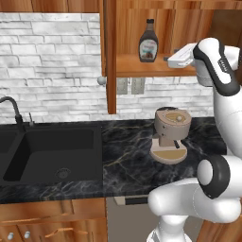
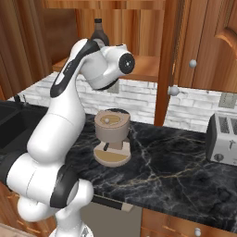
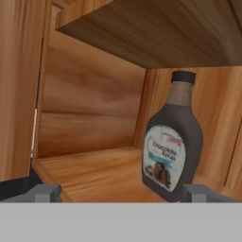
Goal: Move the oil and vinegar bottle and syrup bottle from the cabinet to the dining counter.
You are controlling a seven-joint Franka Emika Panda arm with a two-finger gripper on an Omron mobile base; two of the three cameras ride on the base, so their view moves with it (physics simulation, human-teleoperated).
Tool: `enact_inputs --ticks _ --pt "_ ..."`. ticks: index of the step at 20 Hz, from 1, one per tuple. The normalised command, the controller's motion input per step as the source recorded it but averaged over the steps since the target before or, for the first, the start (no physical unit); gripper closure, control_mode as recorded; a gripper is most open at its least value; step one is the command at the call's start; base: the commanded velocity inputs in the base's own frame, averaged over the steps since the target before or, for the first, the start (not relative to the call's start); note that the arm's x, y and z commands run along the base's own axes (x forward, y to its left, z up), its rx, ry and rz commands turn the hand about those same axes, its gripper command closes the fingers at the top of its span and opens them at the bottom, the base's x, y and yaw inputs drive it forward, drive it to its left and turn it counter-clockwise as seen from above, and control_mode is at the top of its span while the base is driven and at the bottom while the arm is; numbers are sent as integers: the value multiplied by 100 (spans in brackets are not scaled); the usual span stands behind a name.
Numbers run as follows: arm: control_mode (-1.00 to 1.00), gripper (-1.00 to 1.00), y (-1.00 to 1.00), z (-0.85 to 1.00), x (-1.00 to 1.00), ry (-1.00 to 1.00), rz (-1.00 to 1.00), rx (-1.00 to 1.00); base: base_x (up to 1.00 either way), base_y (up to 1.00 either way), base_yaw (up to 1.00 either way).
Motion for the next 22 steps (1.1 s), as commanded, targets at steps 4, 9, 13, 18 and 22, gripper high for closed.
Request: enact_inputs --ticks 4,9,13,18,22 --pt "-100 -100 -1 0 0 0 0 0 0 0 0" --pt "-100 -100 -4 0 0 0 0 0 0 0 0" --pt "-100 -100 -2 0 4 0 1 0 0 0 0" --pt "-100 -100 10 0 21 2 9 0 0 0 0" --pt "-100 -100 18 0 26 6 11 0 0 0 0"
